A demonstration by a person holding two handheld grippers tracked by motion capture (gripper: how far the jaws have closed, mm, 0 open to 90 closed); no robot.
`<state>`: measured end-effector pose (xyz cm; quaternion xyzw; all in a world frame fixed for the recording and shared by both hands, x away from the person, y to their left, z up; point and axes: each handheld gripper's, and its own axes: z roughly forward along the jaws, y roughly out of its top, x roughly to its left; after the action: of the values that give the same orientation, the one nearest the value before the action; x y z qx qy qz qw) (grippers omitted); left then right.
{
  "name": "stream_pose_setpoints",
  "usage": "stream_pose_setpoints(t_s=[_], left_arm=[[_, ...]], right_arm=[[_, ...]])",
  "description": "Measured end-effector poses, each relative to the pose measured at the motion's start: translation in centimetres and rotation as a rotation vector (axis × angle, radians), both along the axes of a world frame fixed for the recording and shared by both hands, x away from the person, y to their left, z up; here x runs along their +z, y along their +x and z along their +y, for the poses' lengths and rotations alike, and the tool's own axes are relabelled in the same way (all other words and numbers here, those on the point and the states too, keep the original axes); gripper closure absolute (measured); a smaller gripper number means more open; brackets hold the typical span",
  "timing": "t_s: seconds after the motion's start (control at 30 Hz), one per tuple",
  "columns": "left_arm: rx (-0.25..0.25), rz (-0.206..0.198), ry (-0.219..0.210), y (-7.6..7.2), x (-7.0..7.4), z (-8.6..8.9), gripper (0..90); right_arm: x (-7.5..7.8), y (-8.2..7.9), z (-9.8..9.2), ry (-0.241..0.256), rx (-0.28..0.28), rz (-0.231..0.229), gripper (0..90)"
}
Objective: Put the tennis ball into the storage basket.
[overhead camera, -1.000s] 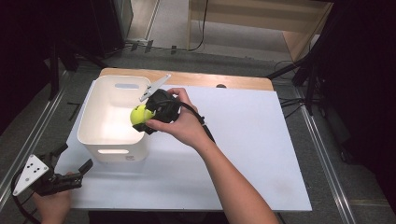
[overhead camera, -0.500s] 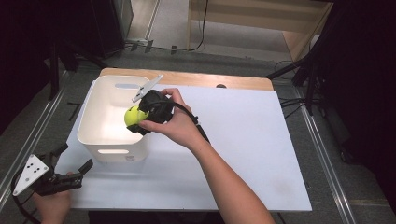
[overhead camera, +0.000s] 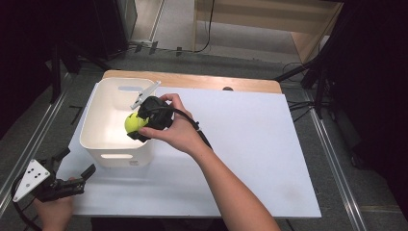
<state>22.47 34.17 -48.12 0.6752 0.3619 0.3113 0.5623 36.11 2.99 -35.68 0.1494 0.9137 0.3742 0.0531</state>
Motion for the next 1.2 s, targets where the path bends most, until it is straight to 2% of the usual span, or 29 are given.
stream_pose_setpoints(t_s=[0.2, 0.3, 0.43, 0.5, 0.53, 0.6, 0.67, 0.87, 1.0, 1.07, 1.13, 1.2], left_arm=[[0.000, 0.001, -0.002, 0.0, 0.0, 0.0, 0.0], [-0.001, 0.001, 0.000, 0.0, 0.0, 0.0, 0.0], [-0.002, 0.000, 0.001, 0.0, 0.0, 0.0, 0.0], [-0.002, 0.002, 0.011, 0.0, 0.0, 0.0, 0.0], [-0.001, 0.001, 0.004, 0.0, 0.0, 0.0, 0.0], [-0.001, 0.002, 0.006, 0.0, 0.0, 0.0, 0.0], [-0.002, 0.004, 0.009, 0.0, 0.0, 0.0, 0.0], [-0.001, 0.001, 0.004, 0.0, 0.0, 0.0, 0.0], [-0.003, -0.001, 0.008, 0.0, 0.0, -0.1, 0.0], [-0.003, -0.001, 0.010, 0.0, 0.0, -0.1, 0.0], [-0.002, 0.000, 0.008, 0.0, 0.0, -0.1, 0.0], [0.000, -0.001, 0.009, 0.0, 0.0, -0.1, 0.0]], right_arm=[[-0.7, 0.0, 0.3, -0.008, -0.005, 0.010, 23.5], [-1.0, 0.0, 0.4, -0.006, 0.014, 0.021, 23.3], [-1.3, -0.4, 0.3, -0.008, 0.007, -0.006, 22.6], [-1.3, -0.4, 0.2, 0.007, -0.016, -0.017, 16.5], [-1.1, -0.5, 0.0, 0.017, -0.034, -0.017, 15.7], [-0.8, -0.4, -0.3, 0.049, -0.033, -0.008, 14.3], [-0.6, -0.5, -0.5, 0.051, -0.042, -0.004, 10.0], [-0.5, -0.6, -1.6, 0.073, -0.071, -0.022, 9.7], [-0.8, -0.7, -2.6, 0.070, -0.097, -0.028, 8.2], [-1.0, -0.7, -3.2, 0.072, -0.118, -0.037, 2.0], [-1.1, -0.7, -3.8, 0.087, -0.132, -0.018, 0.3], [-1.2, -0.8, -4.4, 0.097, -0.153, -0.023, 0.3]])
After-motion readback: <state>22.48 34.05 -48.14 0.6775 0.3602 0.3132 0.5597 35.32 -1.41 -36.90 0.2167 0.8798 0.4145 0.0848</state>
